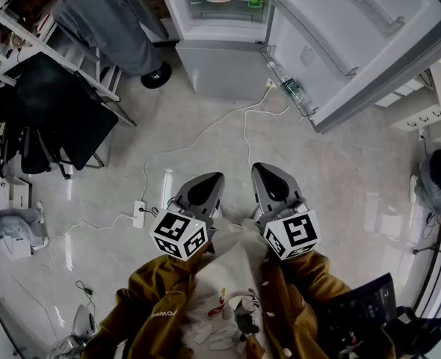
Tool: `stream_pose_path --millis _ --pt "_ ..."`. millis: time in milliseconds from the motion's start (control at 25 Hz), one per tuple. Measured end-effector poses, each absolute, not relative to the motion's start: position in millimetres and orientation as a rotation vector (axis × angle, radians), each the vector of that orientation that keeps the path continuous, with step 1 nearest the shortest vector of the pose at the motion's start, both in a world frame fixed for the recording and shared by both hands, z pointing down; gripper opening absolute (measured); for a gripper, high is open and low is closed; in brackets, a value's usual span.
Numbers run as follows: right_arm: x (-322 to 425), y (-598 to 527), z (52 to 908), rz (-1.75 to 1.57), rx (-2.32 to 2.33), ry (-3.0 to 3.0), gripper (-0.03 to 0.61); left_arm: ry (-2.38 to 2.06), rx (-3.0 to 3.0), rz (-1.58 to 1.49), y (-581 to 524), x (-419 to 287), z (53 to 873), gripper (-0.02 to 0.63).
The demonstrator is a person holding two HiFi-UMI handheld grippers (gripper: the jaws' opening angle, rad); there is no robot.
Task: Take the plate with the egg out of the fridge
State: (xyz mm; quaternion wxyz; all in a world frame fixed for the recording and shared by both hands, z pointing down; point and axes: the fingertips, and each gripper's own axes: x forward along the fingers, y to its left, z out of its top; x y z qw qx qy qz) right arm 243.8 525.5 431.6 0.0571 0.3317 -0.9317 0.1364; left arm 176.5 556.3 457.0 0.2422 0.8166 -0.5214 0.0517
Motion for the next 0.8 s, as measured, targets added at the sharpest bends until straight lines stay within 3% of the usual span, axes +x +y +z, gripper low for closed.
stream_pose_path --millis 440,800 --pt "213.2 542.2 435.3 0.48 0.928 -2.84 0.006 -1.407 2.202 0.094 564.3 155.2 465.9 0.008" --pt "188.5 530.3 456.0 0.599 1.079 -2.757 0.006 -1.411 2.155 0.045 566.0 91.9 477.0 0.008"
